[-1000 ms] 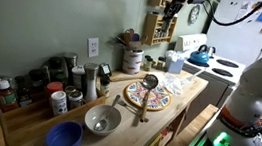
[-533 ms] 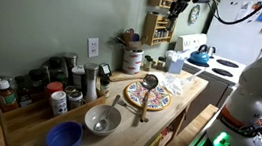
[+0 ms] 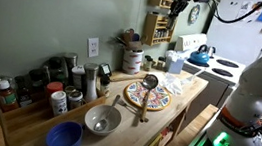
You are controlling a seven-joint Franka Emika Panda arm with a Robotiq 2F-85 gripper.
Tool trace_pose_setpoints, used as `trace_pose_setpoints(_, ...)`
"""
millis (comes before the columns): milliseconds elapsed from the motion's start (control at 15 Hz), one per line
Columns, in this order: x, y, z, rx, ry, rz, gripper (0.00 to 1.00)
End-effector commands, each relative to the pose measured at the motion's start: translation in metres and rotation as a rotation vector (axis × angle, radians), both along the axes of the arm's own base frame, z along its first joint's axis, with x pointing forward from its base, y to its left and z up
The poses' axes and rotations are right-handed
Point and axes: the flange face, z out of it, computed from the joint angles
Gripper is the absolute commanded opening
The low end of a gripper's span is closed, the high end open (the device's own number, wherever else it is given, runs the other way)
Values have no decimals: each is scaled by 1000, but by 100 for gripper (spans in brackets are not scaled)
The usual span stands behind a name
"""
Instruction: Place the gray spice bottle on the top shelf of the bottom spice rack
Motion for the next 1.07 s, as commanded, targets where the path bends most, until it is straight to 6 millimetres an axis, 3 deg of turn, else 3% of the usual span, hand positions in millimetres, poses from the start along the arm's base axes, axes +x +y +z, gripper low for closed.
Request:
trace_pose_setpoints(0, 12, -44, 17, 25, -21, 41, 30)
trace_pose_setpoints(333, 27, -87, 27, 71, -114, 66, 30)
trace_pose_setpoints(1000, 75, -123, 20, 150, -281, -32, 30)
